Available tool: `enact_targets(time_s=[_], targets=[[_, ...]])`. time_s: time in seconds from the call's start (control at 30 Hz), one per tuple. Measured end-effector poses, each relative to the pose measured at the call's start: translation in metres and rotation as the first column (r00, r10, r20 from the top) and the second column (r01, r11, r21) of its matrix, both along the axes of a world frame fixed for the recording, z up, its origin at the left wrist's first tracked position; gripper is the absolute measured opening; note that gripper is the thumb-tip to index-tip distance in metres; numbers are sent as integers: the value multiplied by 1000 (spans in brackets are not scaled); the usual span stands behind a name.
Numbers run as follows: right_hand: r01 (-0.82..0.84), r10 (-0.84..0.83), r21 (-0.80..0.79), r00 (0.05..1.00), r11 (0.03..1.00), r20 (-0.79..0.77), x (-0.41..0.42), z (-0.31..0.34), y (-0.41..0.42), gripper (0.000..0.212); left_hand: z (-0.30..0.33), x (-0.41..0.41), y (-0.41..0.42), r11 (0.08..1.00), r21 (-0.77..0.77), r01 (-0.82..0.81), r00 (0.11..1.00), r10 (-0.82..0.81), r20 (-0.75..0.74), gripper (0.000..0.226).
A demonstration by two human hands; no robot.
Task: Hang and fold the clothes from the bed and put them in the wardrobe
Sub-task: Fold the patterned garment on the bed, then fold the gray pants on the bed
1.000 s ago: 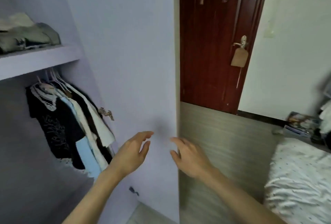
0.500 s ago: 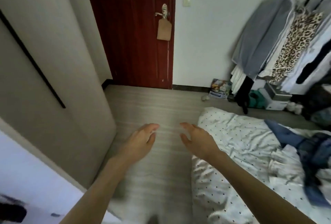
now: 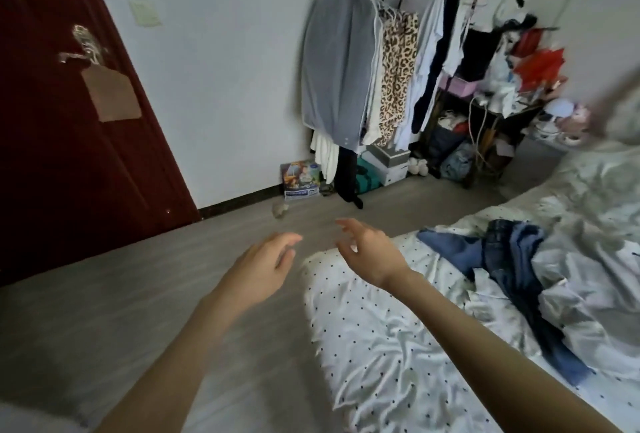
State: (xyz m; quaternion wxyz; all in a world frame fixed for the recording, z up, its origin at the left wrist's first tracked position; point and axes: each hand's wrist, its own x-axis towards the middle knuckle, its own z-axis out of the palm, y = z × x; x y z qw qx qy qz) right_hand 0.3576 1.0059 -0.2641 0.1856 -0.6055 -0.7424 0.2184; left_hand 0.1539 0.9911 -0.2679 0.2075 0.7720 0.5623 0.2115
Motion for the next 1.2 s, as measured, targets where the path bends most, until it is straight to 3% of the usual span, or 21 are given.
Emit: enact_targets(time_s=[0.27, 0.53, 0.7, 1.03, 1.2], targets=[[285, -307, -197, 947, 938, -91, 10, -55, 126, 43, -35, 8, 175, 963, -166, 212, 977, -209, 33, 32], [479, -510, -231, 854, 847, -99, 15, -65, 273, 40, -41, 4, 355, 908, -258, 329, 936, -350, -36, 34], [591, -618, -224, 782, 775, -77, 24, -70, 345, 40, -50, 26, 454, 846, -277, 455, 881, -474, 0, 34], [851, -885, -242, 443, 465, -143, 57, -86, 441, 41, -53, 124, 630, 591, -224, 775, 602, -798, -23, 34], [937, -965, -229, 252, 263, -80, 96, -86, 445, 41, -60, 205, 658, 368, -274, 889, 382, -924, -1, 32]])
